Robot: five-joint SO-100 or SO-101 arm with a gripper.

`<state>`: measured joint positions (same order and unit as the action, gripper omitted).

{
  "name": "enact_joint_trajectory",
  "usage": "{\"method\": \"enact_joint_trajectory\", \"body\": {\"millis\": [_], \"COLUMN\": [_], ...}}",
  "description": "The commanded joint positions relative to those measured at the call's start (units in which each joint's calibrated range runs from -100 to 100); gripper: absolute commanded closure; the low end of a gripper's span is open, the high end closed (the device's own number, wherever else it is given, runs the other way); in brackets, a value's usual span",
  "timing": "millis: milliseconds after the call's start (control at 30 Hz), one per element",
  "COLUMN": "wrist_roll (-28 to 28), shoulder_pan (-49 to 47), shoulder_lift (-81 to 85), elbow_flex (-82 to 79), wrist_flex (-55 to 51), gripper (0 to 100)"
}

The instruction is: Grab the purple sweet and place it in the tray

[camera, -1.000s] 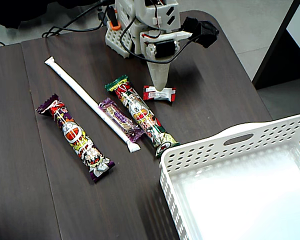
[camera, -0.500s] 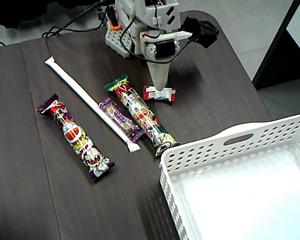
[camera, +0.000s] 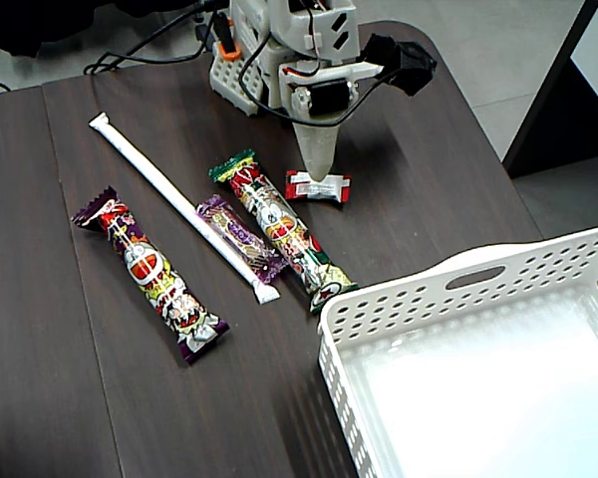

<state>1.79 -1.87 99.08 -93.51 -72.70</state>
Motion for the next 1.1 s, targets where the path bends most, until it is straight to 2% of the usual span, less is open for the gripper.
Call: {"method": "enact_joint_trajectory", "body": {"millis": [0,267,400,567,667,833,967,1067], "wrist_roll": [-0.1,-0.3,-0.6,-3.9,-4.2,-4.3,-8.5,-8.6], "shoulder_pan": [-0.5,0.1,0.6,9.0,13.9,17.5,20.0,21.0], "shoulder_lift": [0.2,0.2,0.1,-0.7,-0.7,-0.8,-0.8,-2.7], "elbow_flex": [0.4,0.8,7.7,12.3,13.5,14.1,16.3,19.1], "wrist_flex": [1.1,1.2,1.1,1.4,7.0,8.4,9.1,8.8], "gripper": [99,99,99,99,99,99,99,99]}}
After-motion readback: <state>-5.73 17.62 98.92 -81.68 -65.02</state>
